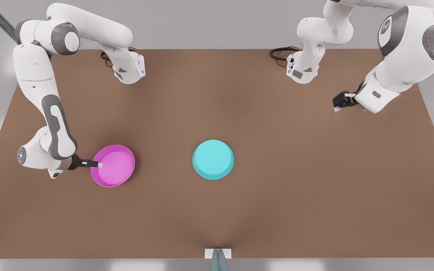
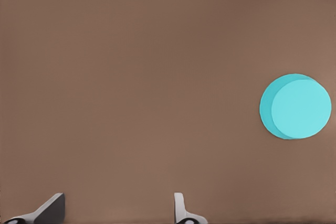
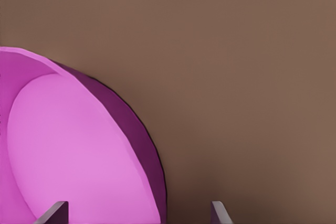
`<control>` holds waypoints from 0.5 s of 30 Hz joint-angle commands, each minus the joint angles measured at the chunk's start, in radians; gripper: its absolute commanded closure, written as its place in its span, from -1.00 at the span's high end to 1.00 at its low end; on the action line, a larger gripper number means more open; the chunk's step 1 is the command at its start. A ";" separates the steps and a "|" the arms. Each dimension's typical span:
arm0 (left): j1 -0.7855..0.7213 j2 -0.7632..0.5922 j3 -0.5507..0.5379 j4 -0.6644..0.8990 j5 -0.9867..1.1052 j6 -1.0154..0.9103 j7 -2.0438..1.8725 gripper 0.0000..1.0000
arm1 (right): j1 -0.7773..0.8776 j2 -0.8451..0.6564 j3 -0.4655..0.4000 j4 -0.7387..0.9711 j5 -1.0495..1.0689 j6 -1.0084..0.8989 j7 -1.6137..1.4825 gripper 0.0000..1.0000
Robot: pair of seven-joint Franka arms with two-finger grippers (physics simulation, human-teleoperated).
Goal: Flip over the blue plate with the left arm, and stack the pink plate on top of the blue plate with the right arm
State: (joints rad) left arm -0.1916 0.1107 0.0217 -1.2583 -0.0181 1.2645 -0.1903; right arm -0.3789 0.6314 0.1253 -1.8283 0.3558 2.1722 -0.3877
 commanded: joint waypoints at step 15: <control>0.000 0.007 0.037 -0.012 -0.005 0.042 0.224 1.00 | -0.005 -0.018 0.033 0.053 0.009 -0.068 -0.158 -0.57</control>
State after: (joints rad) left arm -0.1934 0.1219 0.0572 -1.2703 -0.0221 1.3132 -0.0592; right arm -0.3834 0.6154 0.1538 -1.7820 0.3697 2.1481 -0.4824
